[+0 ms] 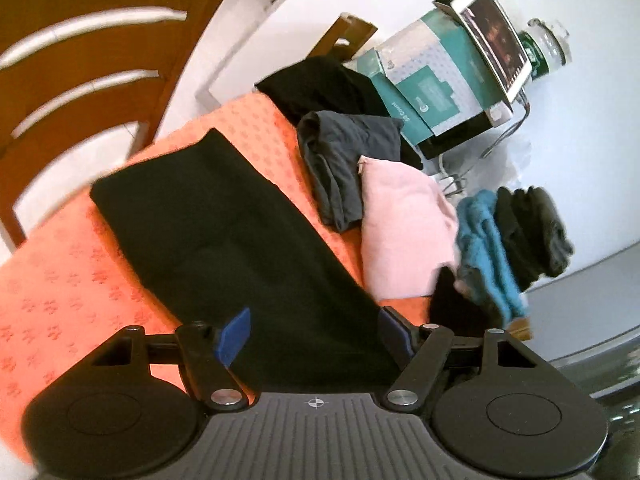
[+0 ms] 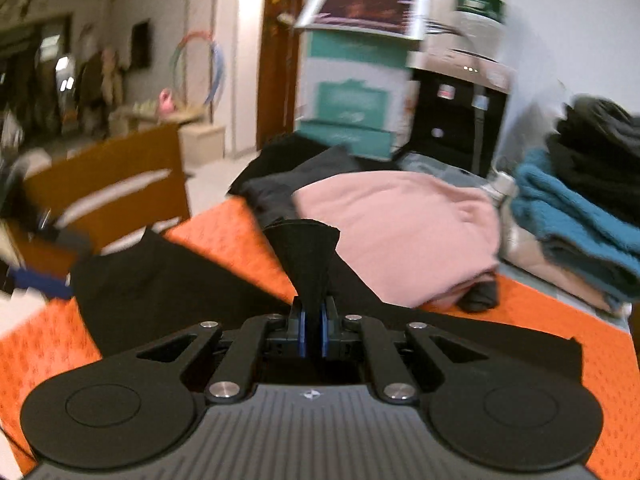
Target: Fold clothes
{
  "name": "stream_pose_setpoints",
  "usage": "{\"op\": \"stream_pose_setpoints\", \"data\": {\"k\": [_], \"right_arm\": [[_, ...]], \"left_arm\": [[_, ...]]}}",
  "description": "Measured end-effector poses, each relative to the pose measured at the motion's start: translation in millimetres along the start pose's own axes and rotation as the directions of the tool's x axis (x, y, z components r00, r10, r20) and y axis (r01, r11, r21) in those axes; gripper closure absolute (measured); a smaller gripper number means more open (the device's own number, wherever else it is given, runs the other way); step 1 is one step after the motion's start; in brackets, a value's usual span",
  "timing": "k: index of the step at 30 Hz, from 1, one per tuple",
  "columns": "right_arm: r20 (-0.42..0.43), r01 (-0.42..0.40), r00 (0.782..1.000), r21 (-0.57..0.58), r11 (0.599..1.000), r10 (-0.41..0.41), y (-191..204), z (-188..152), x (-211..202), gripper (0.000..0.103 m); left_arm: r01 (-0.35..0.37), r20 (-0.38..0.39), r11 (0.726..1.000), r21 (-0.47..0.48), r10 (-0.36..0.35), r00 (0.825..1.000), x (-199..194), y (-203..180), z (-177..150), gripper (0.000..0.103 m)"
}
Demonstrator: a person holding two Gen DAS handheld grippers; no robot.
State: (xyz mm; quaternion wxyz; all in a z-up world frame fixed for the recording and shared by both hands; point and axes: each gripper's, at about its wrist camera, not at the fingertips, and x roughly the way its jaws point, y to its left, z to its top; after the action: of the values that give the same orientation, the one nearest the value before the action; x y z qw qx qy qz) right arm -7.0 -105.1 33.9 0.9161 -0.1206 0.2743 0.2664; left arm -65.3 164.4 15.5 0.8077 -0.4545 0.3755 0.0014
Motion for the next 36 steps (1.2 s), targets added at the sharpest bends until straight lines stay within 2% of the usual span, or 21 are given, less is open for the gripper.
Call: {"op": "stream_pose_setpoints", "data": {"k": [5,10,13,17,18,19,20,21,22,24,25,28,31,33,36], "right_arm": [[-0.010,0.006,1.000,-0.109,0.994,-0.007,60,-1,5,0.095],[-0.019,0.003,1.000,-0.183,0.983,-0.007,93,3,8,0.095],[-0.027,-0.004,1.000,-0.232,0.973,-0.002,106,9,14,0.095],[-0.029,-0.022,0.999,-0.279,0.960,0.015,119,17,20,0.095],[-0.029,-0.029,0.999,-0.283,0.959,0.021,121,18,20,0.095],[-0.035,-0.041,0.999,-0.286,0.957,0.032,123,19,20,0.094],[-0.045,-0.051,0.998,-0.286,0.957,0.039,124,19,21,0.094],[-0.055,-0.060,0.997,-0.285,0.957,0.046,124,19,21,0.093],[-0.059,-0.067,0.997,-0.276,0.959,0.053,122,19,20,0.091],[-0.067,-0.082,0.996,-0.252,0.964,0.067,116,18,16,0.086],[-0.078,-0.084,0.995,-0.230,0.970,0.067,109,17,14,0.077],[-0.110,-0.088,0.991,-0.162,0.983,0.071,87,13,6,0.063],[-0.143,-0.087,0.987,-0.093,0.992,0.073,65,8,-2,0.060],[-0.162,-0.044,0.986,-0.051,0.998,0.035,46,-3,-7,0.057],[-0.186,0.076,0.980,0.016,0.997,-0.072,16,-21,-15,0.050]], "left_arm": [[0.126,-0.068,0.985,-0.116,-0.134,0.989,23,17,20,0.023],[0.216,-0.085,0.959,-0.184,-0.235,0.968,37,19,33,0.014],[0.224,-0.116,0.955,-0.195,-0.249,0.962,47,18,39,0.012],[0.165,-0.219,0.971,-0.174,-0.202,0.955,72,16,41,0.014],[0.147,-0.239,0.976,-0.162,-0.183,0.954,77,16,40,0.022],[0.143,-0.243,0.979,-0.142,-0.175,0.954,80,16,39,0.050],[0.144,-0.244,0.982,-0.118,-0.169,0.955,82,15,39,0.065],[0.144,-0.244,0.985,-0.095,-0.164,0.956,84,15,39,0.089],[0.142,-0.237,0.988,-0.066,-0.154,0.959,84,13,40,0.095],[0.144,-0.219,0.989,-0.015,-0.144,0.965,82,10,43,0.095],[0.146,-0.213,0.989,0.005,-0.142,0.967,80,8,47,0.095],[0.148,-0.200,0.987,0.062,-0.133,0.971,75,3,59,0.095],[0.127,-0.186,0.987,0.100,-0.107,0.977,70,5,78,0.095],[0.114,-0.177,0.988,0.108,-0.094,0.980,67,10,90,0.095],[0.086,-0.175,0.990,0.111,-0.066,0.982,64,22,105,0.095]]}}
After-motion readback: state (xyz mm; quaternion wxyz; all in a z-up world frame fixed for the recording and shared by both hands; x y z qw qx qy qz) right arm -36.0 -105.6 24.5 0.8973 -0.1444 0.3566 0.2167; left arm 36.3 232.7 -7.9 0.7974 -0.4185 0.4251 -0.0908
